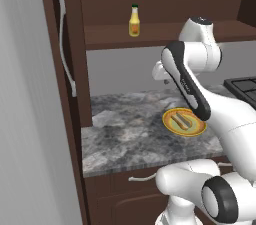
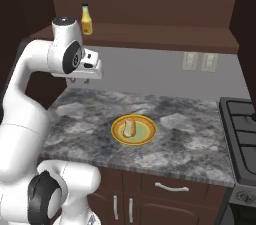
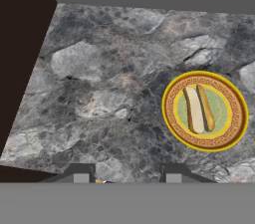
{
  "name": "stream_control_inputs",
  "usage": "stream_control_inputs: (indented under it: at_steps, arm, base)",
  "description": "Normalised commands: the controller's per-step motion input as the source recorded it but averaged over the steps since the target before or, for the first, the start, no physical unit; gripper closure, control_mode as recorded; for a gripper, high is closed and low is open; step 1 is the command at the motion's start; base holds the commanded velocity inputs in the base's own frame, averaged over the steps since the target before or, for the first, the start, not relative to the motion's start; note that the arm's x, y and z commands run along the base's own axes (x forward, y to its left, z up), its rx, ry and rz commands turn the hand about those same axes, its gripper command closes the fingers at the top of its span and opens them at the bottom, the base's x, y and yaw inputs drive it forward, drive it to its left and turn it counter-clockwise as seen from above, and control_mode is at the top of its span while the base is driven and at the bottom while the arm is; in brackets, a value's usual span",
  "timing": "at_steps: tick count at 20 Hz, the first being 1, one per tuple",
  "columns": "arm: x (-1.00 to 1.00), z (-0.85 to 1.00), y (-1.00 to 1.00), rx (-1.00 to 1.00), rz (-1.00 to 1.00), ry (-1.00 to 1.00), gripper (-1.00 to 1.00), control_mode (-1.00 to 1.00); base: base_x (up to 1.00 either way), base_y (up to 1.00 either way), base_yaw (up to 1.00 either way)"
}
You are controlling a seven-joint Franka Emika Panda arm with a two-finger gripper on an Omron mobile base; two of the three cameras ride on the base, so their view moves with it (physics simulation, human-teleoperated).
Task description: Move the hot dog bun to the plate on the dining table and place the condiment next to that plate. Then navigate to the fridge and take the sausage and place it on the plate as well.
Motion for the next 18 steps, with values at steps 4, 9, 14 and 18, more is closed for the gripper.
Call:
stream_control_inputs:
  at_steps: [4, 9, 14, 18]
  arm:
    - [0.0, -0.04, -0.33, 0.03, 0.0, 0.0, -1.0, -1.0]
    - [0.1, -0.35, -0.66, 0.01, 0.0, 0.04, -1.0, -1.0]
    - [0.12, -0.59, -0.65, 0.0, 0.0, 0.07, -1.0, -1.0]
    - [0.11, -0.79, -0.56, 0.0, 0.0, 0.08, -1.0, -1.0]
  base:
    - [0.0, 0.0, 0.0]
    - [0.0, 0.0, 0.0]
    - [0.0, 0.0, 0.0]
    - [0.0, 0.0, 0.0]
